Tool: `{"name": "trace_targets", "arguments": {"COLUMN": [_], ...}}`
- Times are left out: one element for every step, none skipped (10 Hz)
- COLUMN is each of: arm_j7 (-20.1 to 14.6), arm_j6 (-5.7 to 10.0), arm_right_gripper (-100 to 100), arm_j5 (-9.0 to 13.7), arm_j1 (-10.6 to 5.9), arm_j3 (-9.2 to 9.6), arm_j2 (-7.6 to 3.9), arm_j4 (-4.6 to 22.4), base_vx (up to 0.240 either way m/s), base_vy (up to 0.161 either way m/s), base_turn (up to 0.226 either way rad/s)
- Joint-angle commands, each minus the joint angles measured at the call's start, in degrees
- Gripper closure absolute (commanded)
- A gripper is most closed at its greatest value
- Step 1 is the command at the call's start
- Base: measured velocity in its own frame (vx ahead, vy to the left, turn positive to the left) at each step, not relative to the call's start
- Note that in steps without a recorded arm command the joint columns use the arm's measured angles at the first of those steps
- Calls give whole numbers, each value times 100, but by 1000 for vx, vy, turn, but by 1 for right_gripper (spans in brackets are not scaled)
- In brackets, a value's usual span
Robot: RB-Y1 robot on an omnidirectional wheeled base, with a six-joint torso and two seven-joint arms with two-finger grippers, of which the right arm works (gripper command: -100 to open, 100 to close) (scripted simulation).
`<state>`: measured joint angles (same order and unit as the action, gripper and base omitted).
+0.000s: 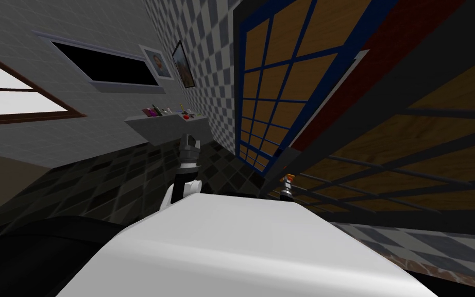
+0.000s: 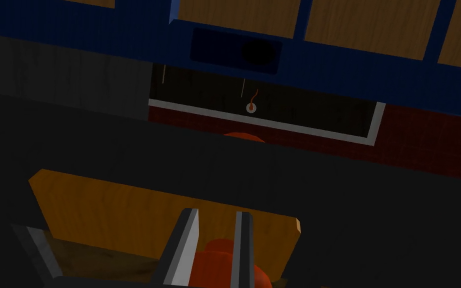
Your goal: Pull the door open
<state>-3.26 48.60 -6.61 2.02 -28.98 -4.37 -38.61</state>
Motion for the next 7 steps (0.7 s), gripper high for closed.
{"name": "trace_targets", "arguments": {"arm_j7": [-286, -331, -331, -569, -722, -808, -989], "arm_j6": [-44, -44, -44, -47, -51, -51, -54], "arm_right_gripper": [100, 100, 100, 100, 100, 100, 100], "arm_j5": [127, 127, 127, 173, 223, 223, 272], "arm_j1": [-2, -2, -2, -23, -45, -45, -67], "arm_j3": [-110, -110, -110, -98, -84, -84, -71], "arm_j2": [-94, -94, -94, -102, -108, -108, -115], "arm_j4": [85, 85, 85, 90, 96, 96, 102], "base_vx": [-108, -73, -14, -33, -100, -70, -64], "base_vy": [-32, -38, -18, -15, -31, -35, -19], "base_turn": [141, 75, 31, 68, 144, 58, 97]}}
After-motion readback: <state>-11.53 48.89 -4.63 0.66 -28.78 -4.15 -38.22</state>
